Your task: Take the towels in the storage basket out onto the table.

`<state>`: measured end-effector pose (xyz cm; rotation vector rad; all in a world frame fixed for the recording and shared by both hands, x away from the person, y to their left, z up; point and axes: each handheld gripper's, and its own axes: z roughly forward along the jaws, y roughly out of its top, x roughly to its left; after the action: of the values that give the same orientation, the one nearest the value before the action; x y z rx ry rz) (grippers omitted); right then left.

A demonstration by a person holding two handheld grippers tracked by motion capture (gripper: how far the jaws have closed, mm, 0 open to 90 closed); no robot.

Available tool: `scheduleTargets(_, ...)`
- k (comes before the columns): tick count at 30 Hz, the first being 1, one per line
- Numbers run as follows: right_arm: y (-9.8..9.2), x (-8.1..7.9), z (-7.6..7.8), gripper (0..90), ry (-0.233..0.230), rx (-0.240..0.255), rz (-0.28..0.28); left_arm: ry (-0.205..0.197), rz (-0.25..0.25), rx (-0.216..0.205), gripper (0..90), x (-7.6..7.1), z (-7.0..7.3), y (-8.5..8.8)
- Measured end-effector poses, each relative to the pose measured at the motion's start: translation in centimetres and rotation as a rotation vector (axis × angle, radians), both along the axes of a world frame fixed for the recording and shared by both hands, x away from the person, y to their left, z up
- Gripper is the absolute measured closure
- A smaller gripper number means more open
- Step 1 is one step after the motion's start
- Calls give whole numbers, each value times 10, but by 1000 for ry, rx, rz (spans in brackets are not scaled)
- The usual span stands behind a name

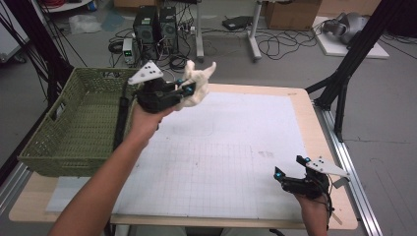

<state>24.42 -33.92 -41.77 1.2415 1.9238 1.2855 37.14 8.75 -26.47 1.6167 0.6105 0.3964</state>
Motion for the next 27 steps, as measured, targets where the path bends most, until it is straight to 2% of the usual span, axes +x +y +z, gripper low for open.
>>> scheduleTargets(1,0,0,0,57,-3,0,-1,0,0,0,772,0,0,0)
scheduleTargets(3,-1,0,0,57,-1,2,-1,22,-42,-1,772,-1,-13,-18)
scheduleTargets(4,-1,0,0,57,-4,1,-2,22,-42,-1,772,-1,-13,-18)
scheduleTargets(7,-2,1,0,57,-4,0,1,42,-83,10,772,-2,-26,-37)
scheduleTargets(8,-2,1,0,57,-3,1,0,48,-96,16,772,-3,-31,-43)
scheduleTargets(9,-1,1,0,57,2,1,0,55,-123,40,772,-3,-40,-55)
scheduleTargets(12,0,2,-1,57,4,-2,4,77,-156,57,772,-5,-56,-70)
scheduleTargets(13,0,2,-1,57,4,-2,4,77,-156,57,771,-5,-56,-70)
scheduleTargets(20,-3,1,-1,57,0,-3,4,101,-212,168,770,-15,-102,-92)
scheduleTargets(23,-4,1,-1,57,2,-1,0,123,-217,197,770,-18,-121,-95)
scheduleTargets(24,-3,1,-1,57,6,2,-1,138,-218,209,770,-19,-132,-96)
scheduleTargets(25,-3,1,-1,57,6,2,-1,138,-218,209,769,-19,-132,-96)
scheduleTargets(27,-3,1,-1,57,5,0,2,153,-220,217,768,-21,-140,-98)
